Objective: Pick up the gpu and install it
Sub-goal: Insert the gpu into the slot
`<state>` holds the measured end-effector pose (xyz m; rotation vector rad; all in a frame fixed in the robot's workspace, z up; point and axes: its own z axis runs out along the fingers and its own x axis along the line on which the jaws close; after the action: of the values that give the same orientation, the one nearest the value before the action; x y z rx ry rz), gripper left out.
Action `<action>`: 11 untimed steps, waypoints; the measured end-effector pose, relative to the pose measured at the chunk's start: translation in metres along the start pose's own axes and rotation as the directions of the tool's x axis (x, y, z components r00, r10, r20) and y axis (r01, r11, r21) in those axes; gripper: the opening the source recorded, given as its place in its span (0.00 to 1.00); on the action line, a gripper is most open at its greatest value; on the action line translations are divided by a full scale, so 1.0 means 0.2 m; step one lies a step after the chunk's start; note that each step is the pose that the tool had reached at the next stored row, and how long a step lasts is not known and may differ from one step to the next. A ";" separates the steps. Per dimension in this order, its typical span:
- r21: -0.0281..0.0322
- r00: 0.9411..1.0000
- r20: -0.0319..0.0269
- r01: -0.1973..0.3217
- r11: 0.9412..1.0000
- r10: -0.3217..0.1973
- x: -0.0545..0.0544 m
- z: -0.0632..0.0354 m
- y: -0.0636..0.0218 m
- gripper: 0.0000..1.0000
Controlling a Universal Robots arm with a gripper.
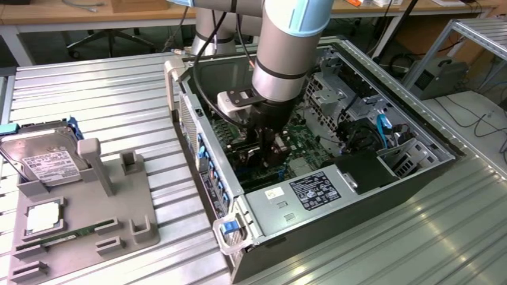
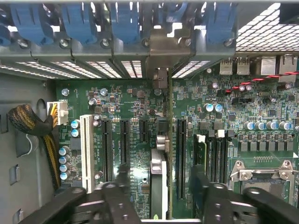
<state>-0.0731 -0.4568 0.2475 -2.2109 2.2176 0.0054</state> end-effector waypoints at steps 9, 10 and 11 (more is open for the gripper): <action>0.000 1.000 0.000 0.000 1.000 0.000 0.00 -0.029 0.000 0.76; 0.000 1.000 0.000 0.000 1.000 0.000 0.00 -0.041 0.000 0.76; 0.000 1.000 0.000 0.000 1.000 0.000 0.00 -0.053 0.000 0.76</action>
<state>-0.0731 -0.4568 0.2581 -2.2109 2.2178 0.0054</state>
